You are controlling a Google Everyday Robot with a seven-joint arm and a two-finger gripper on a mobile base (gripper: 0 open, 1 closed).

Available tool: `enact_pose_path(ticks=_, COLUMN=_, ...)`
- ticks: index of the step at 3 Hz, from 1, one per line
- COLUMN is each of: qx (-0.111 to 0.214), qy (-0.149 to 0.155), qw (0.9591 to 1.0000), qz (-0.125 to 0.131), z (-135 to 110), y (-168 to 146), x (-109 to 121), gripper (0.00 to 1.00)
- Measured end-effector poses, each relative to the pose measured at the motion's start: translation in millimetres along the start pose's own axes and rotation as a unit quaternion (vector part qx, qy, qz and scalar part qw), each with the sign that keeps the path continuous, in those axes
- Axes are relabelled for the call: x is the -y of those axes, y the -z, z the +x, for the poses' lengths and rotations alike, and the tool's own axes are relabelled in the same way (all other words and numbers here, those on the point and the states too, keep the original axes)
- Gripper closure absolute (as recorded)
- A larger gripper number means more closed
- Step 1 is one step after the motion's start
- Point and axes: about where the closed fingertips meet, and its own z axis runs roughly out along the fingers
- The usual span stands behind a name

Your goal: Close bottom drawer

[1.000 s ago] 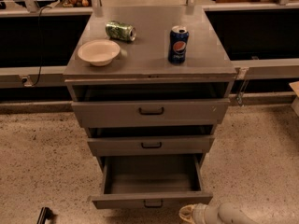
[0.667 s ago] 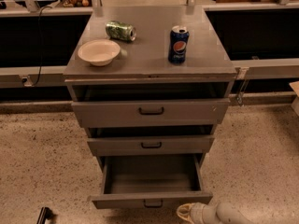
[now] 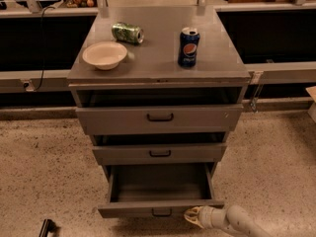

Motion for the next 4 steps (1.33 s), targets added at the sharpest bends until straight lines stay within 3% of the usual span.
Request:
enact_pose_path(ticks=1, qx=0.001, qy=0.001, qw=1.0000, qz=0.000, z=0, y=-1, x=2, gripper=1.00)
enact_pose_path(ticks=2, qx=0.009, qy=0.017, qw=0.9998, qz=0.004, z=-9, y=-9, x=25, gripper=1.00)
enact_pose_path(ticks=3, qx=0.010, qy=0.017, qw=0.9998, qz=0.004, z=-9, y=-9, x=26, gripper=1.00)
enact_pose_path(ticks=4, qx=0.013, qy=0.023, qw=0.9996, qz=0.011, z=-12, y=-16, x=58, gripper=1.00)
